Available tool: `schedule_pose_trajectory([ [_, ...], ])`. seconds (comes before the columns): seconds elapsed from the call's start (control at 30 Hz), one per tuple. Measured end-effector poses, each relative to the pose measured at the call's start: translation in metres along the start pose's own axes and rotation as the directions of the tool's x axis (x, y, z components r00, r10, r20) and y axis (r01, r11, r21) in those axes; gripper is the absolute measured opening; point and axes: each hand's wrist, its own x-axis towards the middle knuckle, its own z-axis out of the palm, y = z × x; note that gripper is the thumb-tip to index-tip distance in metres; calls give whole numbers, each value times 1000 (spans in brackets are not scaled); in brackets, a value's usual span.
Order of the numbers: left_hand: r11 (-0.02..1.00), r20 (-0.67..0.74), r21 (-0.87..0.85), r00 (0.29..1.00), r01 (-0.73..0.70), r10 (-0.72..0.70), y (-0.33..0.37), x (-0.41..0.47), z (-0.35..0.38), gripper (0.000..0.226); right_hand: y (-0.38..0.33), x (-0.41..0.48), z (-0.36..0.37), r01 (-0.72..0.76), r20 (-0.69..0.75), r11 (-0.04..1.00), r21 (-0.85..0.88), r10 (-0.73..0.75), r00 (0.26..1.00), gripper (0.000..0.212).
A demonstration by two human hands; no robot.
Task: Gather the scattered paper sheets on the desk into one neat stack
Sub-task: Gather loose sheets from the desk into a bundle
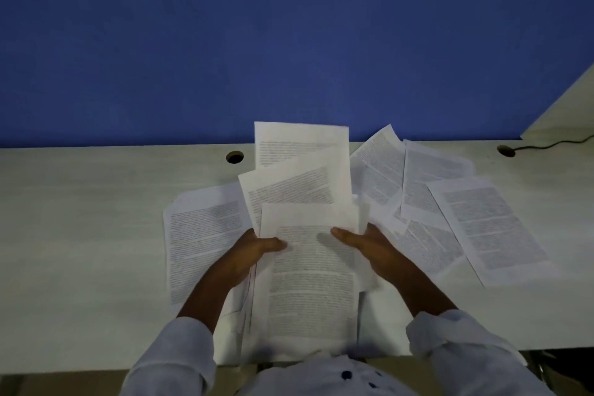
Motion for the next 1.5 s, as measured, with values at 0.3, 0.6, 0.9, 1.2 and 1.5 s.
schedule_pose_trajectory([
  [0.3, 994, -230, -48, 969, -101, 88, 11, -8, 22, 43, -7, -3, -18, 129, -35, 987, 95, -126, 991, 50],
  [0.6, 982, -458, 91, 869, -163, 187, 36, 0, 45, 44, -24, 9, -16, 178, 34, 980, -85, -176, 984, 44],
  [0.9, 899, -594, -15, 727, -438, 344, 99, -11, 65, 48, -22, 25, -46, 118, -181, 992, 35, -110, 977, 63],
  [1.2, 800, -603, -9, 641, -600, 475, 137, -22, 100, 28, -12, 30, -43, -26, -2, 588, 809, 46, 999, 72],
  [1.5, 899, -707, -37, 647, -437, 286, 98, -13, 108, 36, -29, 30, -59, -49, -21, 762, 645, 82, 996, 78],
])
